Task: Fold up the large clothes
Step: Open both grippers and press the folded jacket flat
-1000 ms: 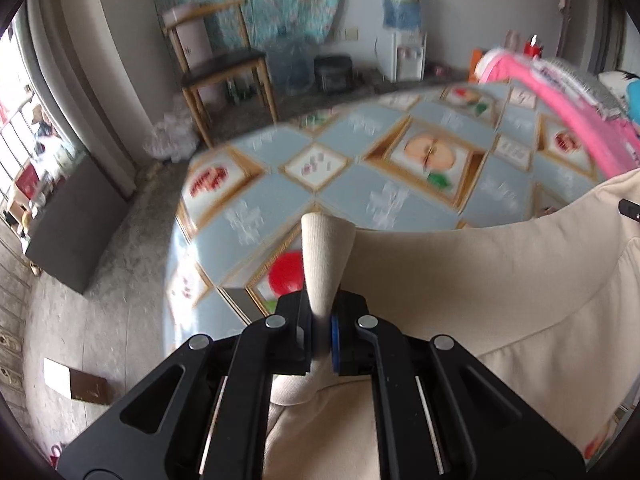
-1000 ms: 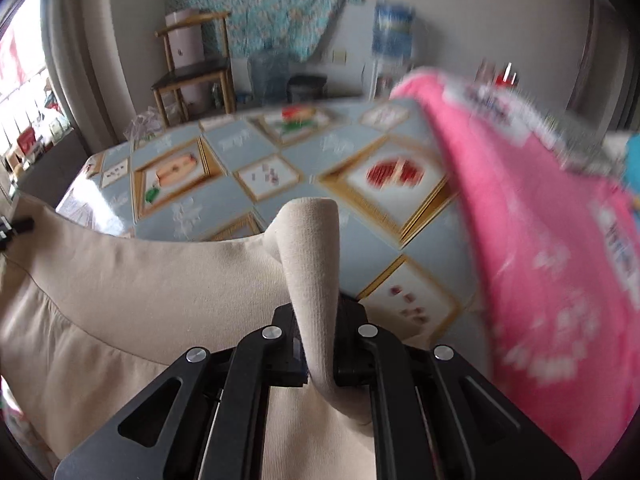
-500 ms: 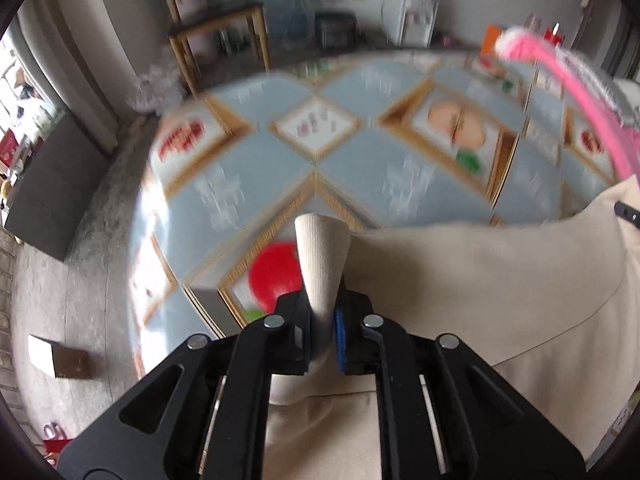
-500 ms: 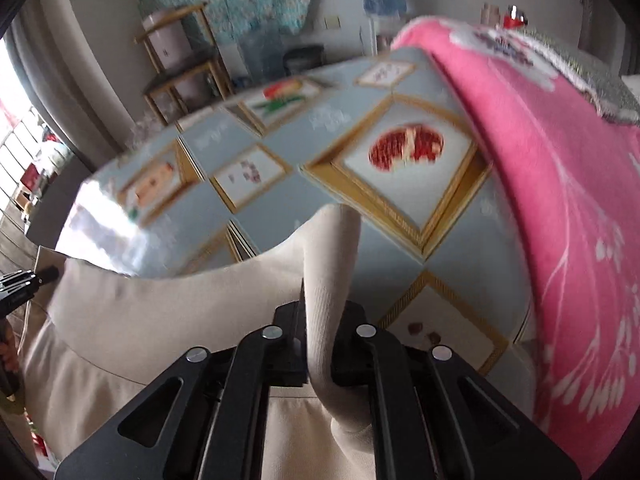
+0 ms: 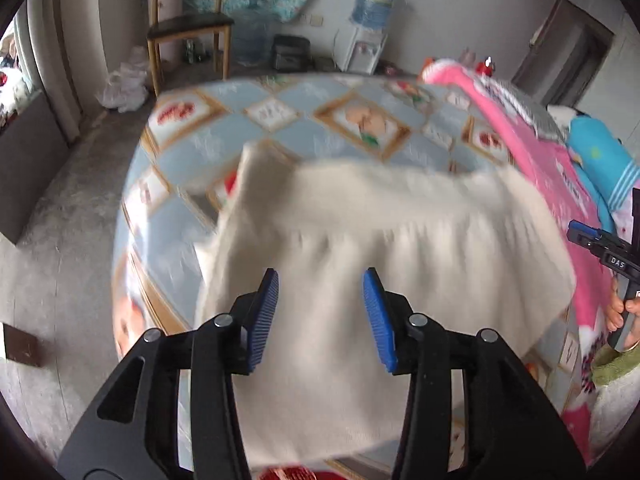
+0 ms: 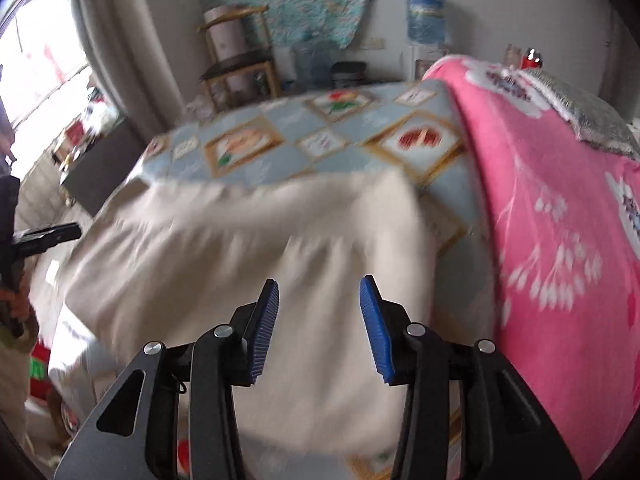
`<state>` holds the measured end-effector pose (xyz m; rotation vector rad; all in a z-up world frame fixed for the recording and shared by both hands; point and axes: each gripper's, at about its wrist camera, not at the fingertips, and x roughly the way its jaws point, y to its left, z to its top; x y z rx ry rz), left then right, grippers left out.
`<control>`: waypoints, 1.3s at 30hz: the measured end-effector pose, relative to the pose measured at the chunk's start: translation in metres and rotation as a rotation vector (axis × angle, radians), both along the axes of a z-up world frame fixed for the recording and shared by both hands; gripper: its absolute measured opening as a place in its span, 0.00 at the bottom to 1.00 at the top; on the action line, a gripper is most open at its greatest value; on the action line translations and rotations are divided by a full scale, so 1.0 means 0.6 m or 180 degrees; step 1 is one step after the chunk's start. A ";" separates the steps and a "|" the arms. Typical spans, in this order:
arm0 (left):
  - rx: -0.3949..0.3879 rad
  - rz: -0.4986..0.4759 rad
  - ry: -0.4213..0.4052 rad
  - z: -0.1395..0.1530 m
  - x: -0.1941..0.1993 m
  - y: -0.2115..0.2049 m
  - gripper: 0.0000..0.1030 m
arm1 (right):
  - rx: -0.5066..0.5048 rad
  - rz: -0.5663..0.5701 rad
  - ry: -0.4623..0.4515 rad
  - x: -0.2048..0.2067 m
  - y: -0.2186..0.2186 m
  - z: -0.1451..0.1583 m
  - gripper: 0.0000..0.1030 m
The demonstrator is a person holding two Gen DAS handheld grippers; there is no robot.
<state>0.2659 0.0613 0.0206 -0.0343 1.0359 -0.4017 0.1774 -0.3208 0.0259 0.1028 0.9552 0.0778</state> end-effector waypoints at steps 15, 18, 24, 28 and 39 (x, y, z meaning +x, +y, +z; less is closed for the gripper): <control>0.0126 0.0419 0.0015 -0.078 -0.072 0.026 0.51 | -0.0283 -0.0306 0.0264 -0.045 -0.010 -0.076 0.50; 0.0071 0.0455 -0.0055 -0.082 -0.077 0.032 0.51 | 0.0051 -0.0422 0.0239 -0.054 -0.037 -0.087 0.50; 0.0013 0.0310 -0.0374 -0.012 -0.101 -0.009 0.51 | -0.0163 -0.0217 -0.0078 -0.054 0.056 -0.011 0.52; 0.0053 -0.0037 -0.0322 -0.025 -0.116 -0.092 0.52 | 0.0000 0.0203 -0.0119 -0.043 0.148 -0.032 0.54; 0.0395 -0.0390 -0.0612 -0.036 -0.153 -0.149 0.53 | -0.0275 0.0503 -0.0237 -0.057 0.234 -0.054 0.56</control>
